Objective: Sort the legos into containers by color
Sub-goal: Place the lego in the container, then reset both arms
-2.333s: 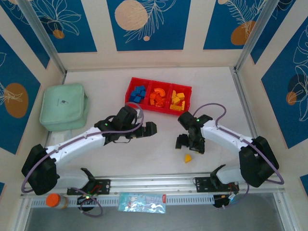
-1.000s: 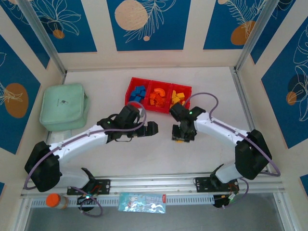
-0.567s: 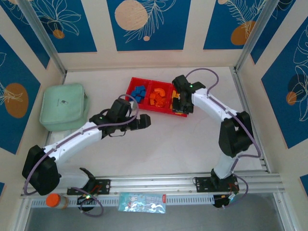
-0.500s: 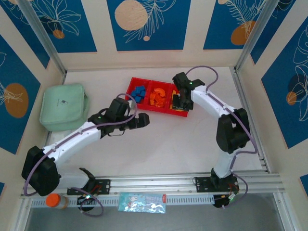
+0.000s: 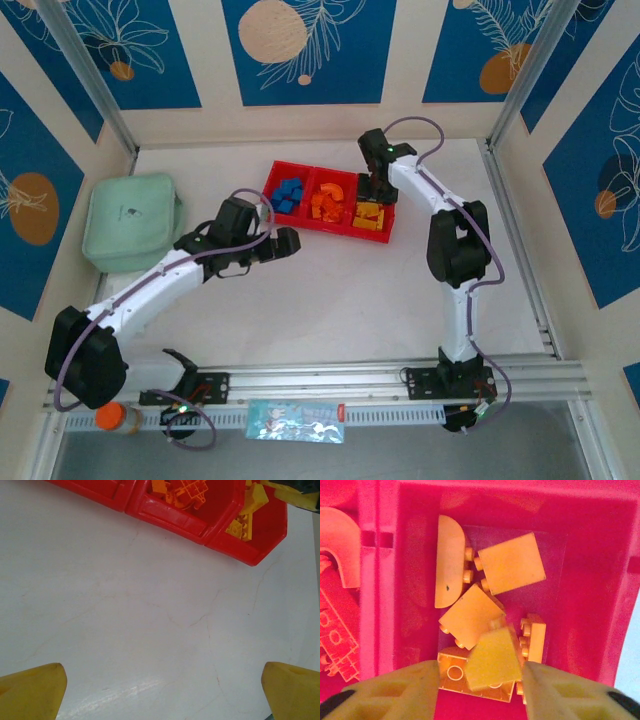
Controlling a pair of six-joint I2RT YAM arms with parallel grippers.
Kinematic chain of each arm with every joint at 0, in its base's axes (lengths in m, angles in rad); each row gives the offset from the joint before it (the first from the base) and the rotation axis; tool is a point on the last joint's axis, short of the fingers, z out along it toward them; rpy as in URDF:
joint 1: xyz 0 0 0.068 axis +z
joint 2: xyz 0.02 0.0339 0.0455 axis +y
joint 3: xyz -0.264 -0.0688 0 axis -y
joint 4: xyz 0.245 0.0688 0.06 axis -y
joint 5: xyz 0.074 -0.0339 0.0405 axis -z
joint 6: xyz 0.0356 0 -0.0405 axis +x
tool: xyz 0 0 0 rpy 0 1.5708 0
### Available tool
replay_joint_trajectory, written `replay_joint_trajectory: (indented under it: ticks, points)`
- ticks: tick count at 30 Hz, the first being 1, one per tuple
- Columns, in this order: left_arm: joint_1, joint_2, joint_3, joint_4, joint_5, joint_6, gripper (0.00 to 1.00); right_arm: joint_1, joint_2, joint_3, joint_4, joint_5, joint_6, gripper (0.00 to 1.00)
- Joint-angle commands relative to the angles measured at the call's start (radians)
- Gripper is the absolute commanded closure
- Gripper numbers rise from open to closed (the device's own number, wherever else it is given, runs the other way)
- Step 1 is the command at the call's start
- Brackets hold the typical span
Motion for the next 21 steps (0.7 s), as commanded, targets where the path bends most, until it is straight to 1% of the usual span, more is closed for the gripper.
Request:
replay_joint_trajectory:
  ticks: [1,7,9,12,13,15,16,18,20,21]
  points:
    - [0.018,-0.022,0.006,-0.014,0.028,0.022,0.01,-0.005,-0.054,0.024,-0.030,0.013,-0.015,0.46]
    - [0.041,-0.033,0.027,-0.043,0.018,0.047,0.01,-0.014,-0.182,-0.018,-0.028,0.007,-0.019,0.38]
    - [0.061,-0.048,0.037,-0.062,0.001,0.068,0.01,-0.022,-0.257,-0.074,-0.011,0.005,-0.014,0.34]
    - [0.114,-0.086,0.043,-0.100,-0.077,0.124,0.01,-0.047,-0.405,-0.221,0.043,0.018,-0.009,0.25]
    - [0.144,-0.102,0.046,-0.120,-0.113,0.146,0.01,-0.062,-0.462,-0.284,0.066,0.031,-0.009,0.20]
    - [0.200,-0.136,0.044,-0.148,-0.211,0.194,0.01,-0.096,-0.567,-0.416,0.118,0.069,-0.016,0.07]
    - [0.229,-0.152,0.035,-0.152,-0.277,0.224,0.01,-0.117,-0.622,-0.493,0.152,0.101,-0.020,0.01]
    - [0.285,-0.176,0.012,-0.140,-0.401,0.289,0.01,-0.163,-0.716,-0.639,0.231,0.155,-0.046,0.01]
    - [0.333,-0.194,-0.036,-0.084,-0.549,0.383,0.01,-0.214,-0.799,-0.812,0.382,0.205,-0.101,0.01]
    - [0.350,-0.199,-0.068,-0.035,-0.608,0.425,0.01,-0.238,-0.822,-0.886,0.449,0.211,-0.122,0.01]
